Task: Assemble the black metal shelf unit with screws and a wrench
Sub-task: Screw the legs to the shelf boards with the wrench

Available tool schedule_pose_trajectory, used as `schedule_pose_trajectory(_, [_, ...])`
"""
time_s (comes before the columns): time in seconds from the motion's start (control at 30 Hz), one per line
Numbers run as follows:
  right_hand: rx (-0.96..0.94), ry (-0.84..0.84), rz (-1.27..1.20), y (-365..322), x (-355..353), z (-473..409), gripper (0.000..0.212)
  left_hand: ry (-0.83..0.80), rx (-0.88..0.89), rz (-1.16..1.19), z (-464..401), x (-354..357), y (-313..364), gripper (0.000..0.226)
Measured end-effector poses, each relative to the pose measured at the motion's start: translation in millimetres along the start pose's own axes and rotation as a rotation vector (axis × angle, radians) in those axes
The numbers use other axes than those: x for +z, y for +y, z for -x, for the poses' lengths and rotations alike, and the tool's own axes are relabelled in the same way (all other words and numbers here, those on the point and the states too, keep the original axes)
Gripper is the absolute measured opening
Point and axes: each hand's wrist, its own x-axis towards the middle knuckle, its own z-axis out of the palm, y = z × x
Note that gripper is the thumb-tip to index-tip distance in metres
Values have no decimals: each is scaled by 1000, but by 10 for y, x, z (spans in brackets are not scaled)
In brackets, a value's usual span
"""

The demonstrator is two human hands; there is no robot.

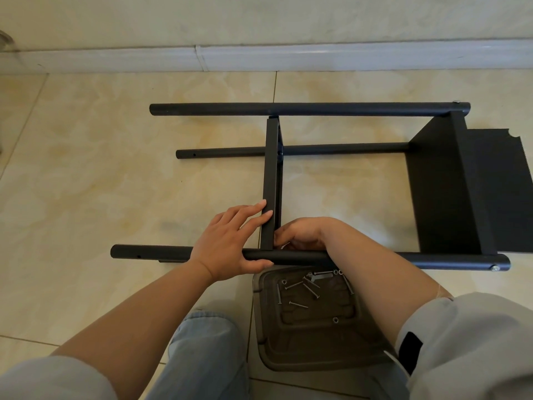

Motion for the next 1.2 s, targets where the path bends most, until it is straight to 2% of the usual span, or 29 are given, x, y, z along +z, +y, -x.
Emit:
schedule_pose_trajectory(0.27, [-9,114,110,3,26,-31,16,-12,-9,1,5,0,-3,84])
schedule_pose_trajectory(0.43, [-39,45,21,-28,23,73,17,-26,-26,-1,2,-6,14,84])
schedule_pose_trajectory(0.63, [-22,120,139,-17,33,13,10,-38,-34,-6,2,-11,20,84])
schedule_pose_trajectory(0.83, [11,154,284,-50,65,44,18,-41,-30,-2,2,-26,30,84])
schedule_pose_trajectory(0.97, [-28,100,179,-36,50,90,16,-59,-44,8,0,-31,37,84])
schedule_pose_trajectory(1.03, [-38,76,140,-16,31,82,22,-57,-43,1,-2,-31,38,84])
schedule_pose_trajectory(1.2, [-28,102,178,-16,37,47,13,-75,-47,7,-7,-49,47,85])
